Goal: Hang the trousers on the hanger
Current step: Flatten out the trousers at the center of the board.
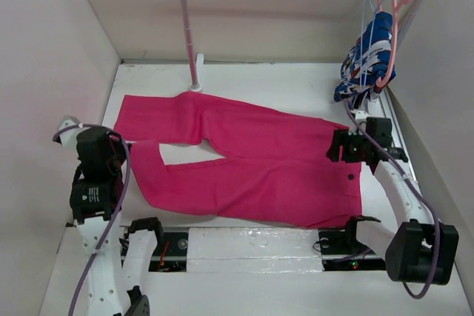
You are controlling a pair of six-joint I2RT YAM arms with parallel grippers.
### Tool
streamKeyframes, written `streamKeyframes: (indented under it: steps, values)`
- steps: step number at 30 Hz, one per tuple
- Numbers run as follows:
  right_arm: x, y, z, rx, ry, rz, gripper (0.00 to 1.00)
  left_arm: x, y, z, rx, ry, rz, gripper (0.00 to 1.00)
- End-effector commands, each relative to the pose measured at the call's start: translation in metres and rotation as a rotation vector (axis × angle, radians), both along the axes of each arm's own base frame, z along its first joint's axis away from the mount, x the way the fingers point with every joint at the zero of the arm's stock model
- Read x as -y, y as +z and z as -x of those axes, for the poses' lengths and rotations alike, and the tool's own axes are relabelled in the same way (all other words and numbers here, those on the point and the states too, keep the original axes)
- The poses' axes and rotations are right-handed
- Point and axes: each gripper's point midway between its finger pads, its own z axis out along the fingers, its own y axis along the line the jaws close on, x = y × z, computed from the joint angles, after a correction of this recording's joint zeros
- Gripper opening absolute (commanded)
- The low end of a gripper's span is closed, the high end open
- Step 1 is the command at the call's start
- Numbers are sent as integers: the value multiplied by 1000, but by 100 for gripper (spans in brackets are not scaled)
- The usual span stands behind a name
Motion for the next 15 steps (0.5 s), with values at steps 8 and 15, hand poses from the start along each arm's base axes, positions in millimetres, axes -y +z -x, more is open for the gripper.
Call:
streamKeyframes:
  steps: [8, 15]
  values:
    - [112, -7, 6, -17, -454, 112, 71, 77, -1, 11, 88, -427, -50, 0]
    - [107, -47, 1, -112, -450, -20, 77, 104, -19, 29, 86, -581, -49, 0]
